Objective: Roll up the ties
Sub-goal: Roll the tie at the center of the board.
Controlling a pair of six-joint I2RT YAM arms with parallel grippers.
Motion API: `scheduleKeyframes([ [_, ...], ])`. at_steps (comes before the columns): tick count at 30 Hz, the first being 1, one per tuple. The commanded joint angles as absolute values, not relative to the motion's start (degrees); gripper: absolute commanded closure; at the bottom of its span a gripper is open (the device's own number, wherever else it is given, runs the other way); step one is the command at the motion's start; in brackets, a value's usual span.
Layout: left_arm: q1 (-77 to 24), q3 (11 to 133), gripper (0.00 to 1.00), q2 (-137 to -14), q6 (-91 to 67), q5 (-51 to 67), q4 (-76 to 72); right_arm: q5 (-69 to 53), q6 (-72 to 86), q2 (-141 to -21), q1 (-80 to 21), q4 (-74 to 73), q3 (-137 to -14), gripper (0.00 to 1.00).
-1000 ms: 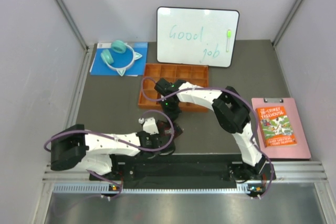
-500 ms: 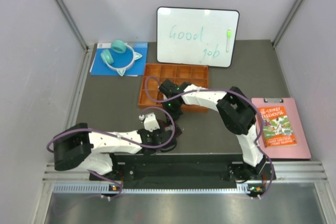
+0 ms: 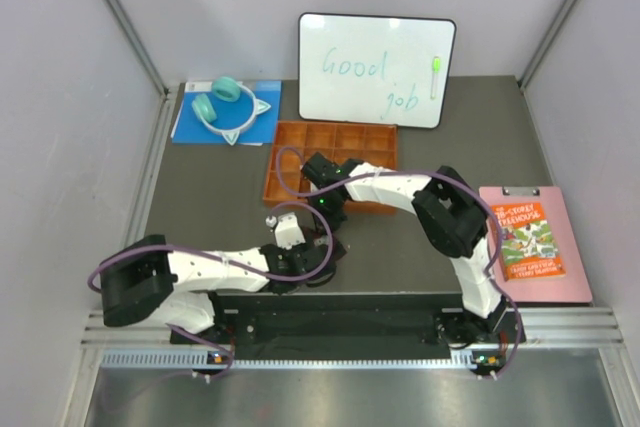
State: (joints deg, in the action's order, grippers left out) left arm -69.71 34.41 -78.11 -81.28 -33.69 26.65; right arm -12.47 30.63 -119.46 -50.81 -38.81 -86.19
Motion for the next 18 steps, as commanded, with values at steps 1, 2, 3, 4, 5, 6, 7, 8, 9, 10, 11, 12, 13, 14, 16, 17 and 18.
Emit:
scheduleKeyframes([
  [1, -69.4, 30.7, 0.77, -78.0, -80.2, -26.5, 28.6, -9.7, 29.0, -123.5, -51.2, -44.6, -87.6, 0.89],
  [2, -69.8, 30.2, 0.76, -77.2, -80.3, -26.1, 28.6, -9.2, 28.8, -123.4, -50.2, -45.7, -88.4, 0.89],
  [3, -70.7, 30.1, 0.74, -76.4, -80.4, -25.8, 28.7, -9.0, 28.0, -123.4, -49.6, -46.3, -89.4, 0.89],
  [4, -71.1, 29.9, 0.72, -74.5, -80.5, -25.5, 28.7, -8.8, 27.6, -123.4, -49.1, -47.2, -91.6, 0.89],
  [5, -71.4, 29.8, 0.7, -73.8, -80.5, -25.1, 28.7, -8.4, 27.2, -123.5, -48.1, -48.0, -92.9, 0.89],
  [6, -71.9, 29.9, 0.67, -73.0, -80.5, -24.8, 28.9, -8.2, 26.5, -123.6, -47.6, -49.7, -94.1, 0.89],
  [7, -72.2, 30.0, 0.66, -71.9, -81.0, -24.0, 29.9, -8.0, 26.1, -123.6, -47.2, -50.5, -96.6, 0.88],
  [8, -72.6, 30.5, 0.65, -71.5, -81.3, -23.8, 30.6, -7.6, 25.8, -123.7, -46.9, -51.4, -97.8, 0.88],
  [9, -73.7, 30.8, 0.65, -71.1, -81.7, -23.7, 31.3, -7.4, 25.1, -123.7, -46.2, -52.9, -98.9, 0.88],
  [10, -74.5, 31.3, 0.64, -70.6, -83.0, -23.8, 33.1, -7.3, 24.9, -123.7, -46.0, -53.6, -100.9, 0.88],
  [11, -76.5, 32.2, 0.63, -70.4, -84.0, -24.1, 34.1, -7.2, 24.6, -123.7, -45.7, -54.2, -101.6, 0.88],
  [12, -77.8, 32.7, 0.62, -70.1, -85.2, -24.5, 35.6, -7.1, 24.3, -123.6, -45.3, -55.0, -102.3, 0.88],
  [13, -79.3, 33.4, 0.6, -69.7, -88.4, -25.2, 38.1, -7.0, 24.2, -123.4, -45.2, -55.3, -103.1, 0.88],
  [14, -80.9, 34.7, 0.59, -69.4, -90.2, -27.3, 39.4, -7.1, 24.1, -123.3, -45.0, -55.4, -103.2, 0.88],
  [16, -86.5, 35.9, 0.47, -68.0, -96.3, -30.4, 41.6, -7.3, 23.9, -122.9, -45.0, -55.1, -102.7, 0.88],
  [17, -89.7, 36.5, 0.42, -67.4, -98.8, -33.6, 43.4, -7.6, 23.8, -122.7, -45.0, -54.9, -102.3, 0.88],
  [18, -91.0, 36.3, 0.38, -65.8, -101.5, -35.4, 43.9, -7.8, 23.9, -122.5, -44.9, -54.5, -101.7, 0.88],
])
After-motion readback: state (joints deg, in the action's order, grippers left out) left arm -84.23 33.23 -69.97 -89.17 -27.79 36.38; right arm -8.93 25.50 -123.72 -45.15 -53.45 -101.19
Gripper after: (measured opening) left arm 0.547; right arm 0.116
